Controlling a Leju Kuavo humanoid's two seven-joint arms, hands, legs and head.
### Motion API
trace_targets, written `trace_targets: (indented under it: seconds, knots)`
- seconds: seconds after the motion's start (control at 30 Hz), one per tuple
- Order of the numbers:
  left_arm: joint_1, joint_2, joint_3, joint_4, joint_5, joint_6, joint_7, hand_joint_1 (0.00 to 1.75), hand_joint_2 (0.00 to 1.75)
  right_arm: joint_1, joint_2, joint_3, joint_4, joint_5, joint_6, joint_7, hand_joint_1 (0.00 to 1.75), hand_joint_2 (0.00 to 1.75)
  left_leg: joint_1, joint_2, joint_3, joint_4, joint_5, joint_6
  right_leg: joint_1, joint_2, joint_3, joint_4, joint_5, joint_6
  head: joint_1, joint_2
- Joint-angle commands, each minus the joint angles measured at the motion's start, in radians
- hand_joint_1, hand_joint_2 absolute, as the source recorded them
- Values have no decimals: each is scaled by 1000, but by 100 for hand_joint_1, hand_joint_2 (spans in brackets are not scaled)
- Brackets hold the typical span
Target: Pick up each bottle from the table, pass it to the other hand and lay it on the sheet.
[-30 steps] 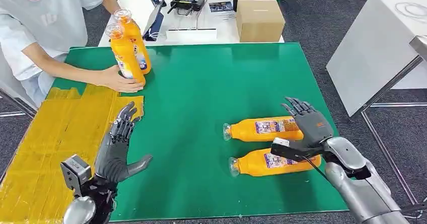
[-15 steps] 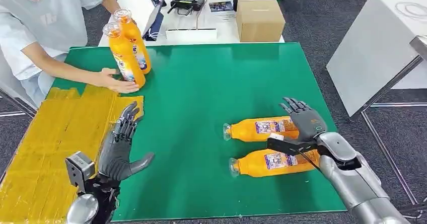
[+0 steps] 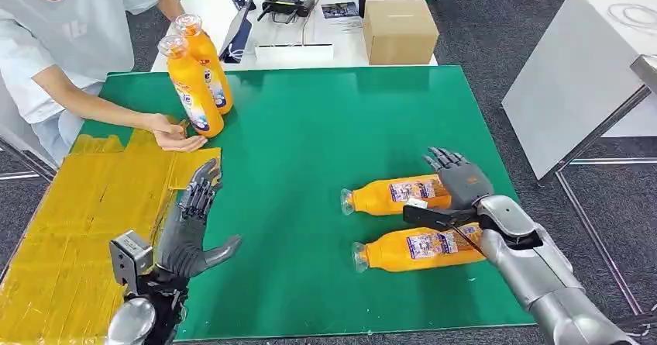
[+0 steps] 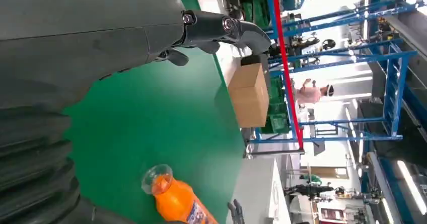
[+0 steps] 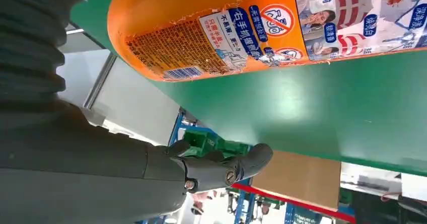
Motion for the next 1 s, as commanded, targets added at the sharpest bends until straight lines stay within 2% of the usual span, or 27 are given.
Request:
trace_targets:
  seconds: [0.03,0.43,0.73,0.77,0.8,0.83,0.87,0.9,1.0]
  knots:
    - [-55,11,-26,91,-10,12,6,0,175,-176,37,121,236,-12,53,-21,0,175,1,3,5,0,-2,-1,1,3,4,-1,0,-1,0,0]
    - [-86,16,-29,142,8,23,3,0,175,-302,45,252,433,-56,208,-52,0,175,1,2,5,0,-1,-1,1,2,4,-1,0,-1,0,0]
    - [-91,16,-32,147,16,24,0,0,175,-315,41,284,462,-75,223,-60,3,175,1,1,6,0,-2,-1,1,1,6,-1,-1,-1,0,0]
    - [-91,16,-32,146,16,25,-1,0,175,-315,43,286,462,-75,222,-60,12,175,1,0,4,0,-1,-1,1,1,4,-1,0,0,0,0]
    - [-88,17,-33,141,19,27,-2,0,175,-312,45,293,461,-81,208,-64,33,175,1,0,5,0,-2,-1,1,1,5,-1,-1,-1,0,0]
    - [-86,18,-33,138,20,29,-2,0,175,-308,50,294,458,-87,195,-62,42,175,1,0,4,0,-1,-1,1,1,4,-1,0,0,0,0]
    - [-83,19,-32,135,21,30,-2,0,175,-301,54,290,452,-91,173,-57,65,175,0,1,3,0,0,0,0,1,3,-1,0,0,0,0]
    - [-80,19,-31,131,22,31,-2,0,175,-295,58,292,448,-90,157,-53,127,175,1,1,5,0,-2,-1,1,1,5,-1,-1,-1,0,0]
    - [-74,19,-30,122,22,31,-2,0,175,-281,64,290,434,-87,106,-43,140,175,1,1,6,0,-2,-1,1,2,6,-1,-1,-1,0,0]
